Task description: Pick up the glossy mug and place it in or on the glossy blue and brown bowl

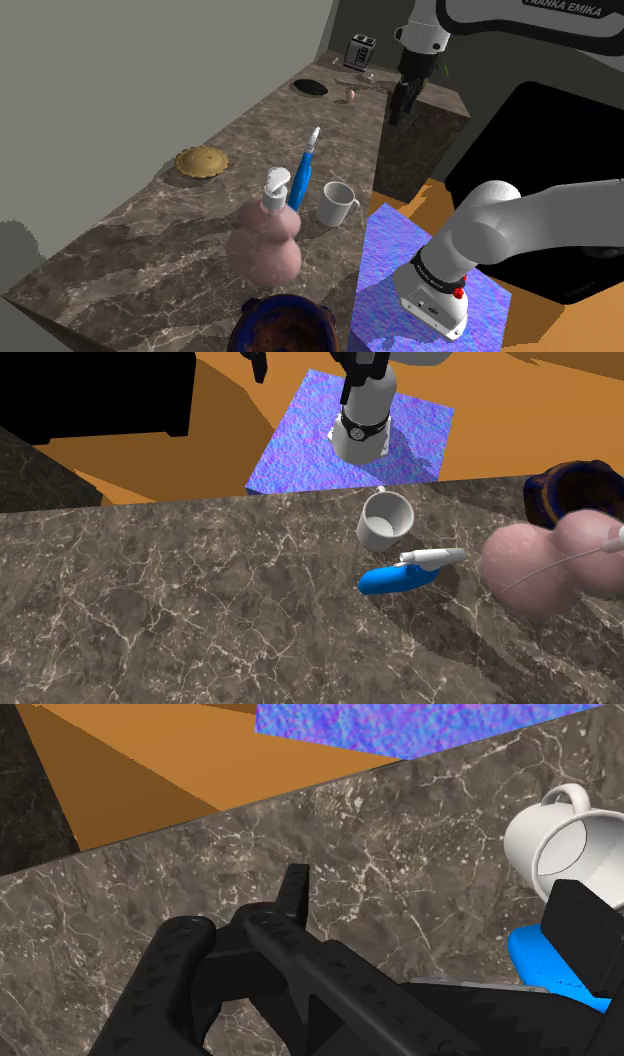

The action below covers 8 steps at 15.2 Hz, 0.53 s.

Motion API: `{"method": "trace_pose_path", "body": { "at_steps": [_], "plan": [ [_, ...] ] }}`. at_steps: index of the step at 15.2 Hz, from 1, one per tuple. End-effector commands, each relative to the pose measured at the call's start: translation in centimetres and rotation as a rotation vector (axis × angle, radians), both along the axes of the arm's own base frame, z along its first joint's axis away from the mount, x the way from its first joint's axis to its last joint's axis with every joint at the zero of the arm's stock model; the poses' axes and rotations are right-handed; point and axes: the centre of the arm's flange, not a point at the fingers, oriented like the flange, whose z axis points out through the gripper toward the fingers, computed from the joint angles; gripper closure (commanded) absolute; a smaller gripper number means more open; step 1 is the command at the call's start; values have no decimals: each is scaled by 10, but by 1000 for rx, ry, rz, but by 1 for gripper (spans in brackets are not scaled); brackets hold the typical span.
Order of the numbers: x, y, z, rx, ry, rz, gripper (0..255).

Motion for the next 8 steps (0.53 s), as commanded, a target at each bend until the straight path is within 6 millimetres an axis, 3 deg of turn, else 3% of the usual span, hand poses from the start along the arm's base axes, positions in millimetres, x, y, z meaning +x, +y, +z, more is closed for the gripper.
{"method": "trace_pose_path", "body": {
  "at_steps": [1,8],
  "plan": [
    [0,0,0,0,0,0,0],
    [-3,64,-64,14,-23,-9,0]
  ]
}}
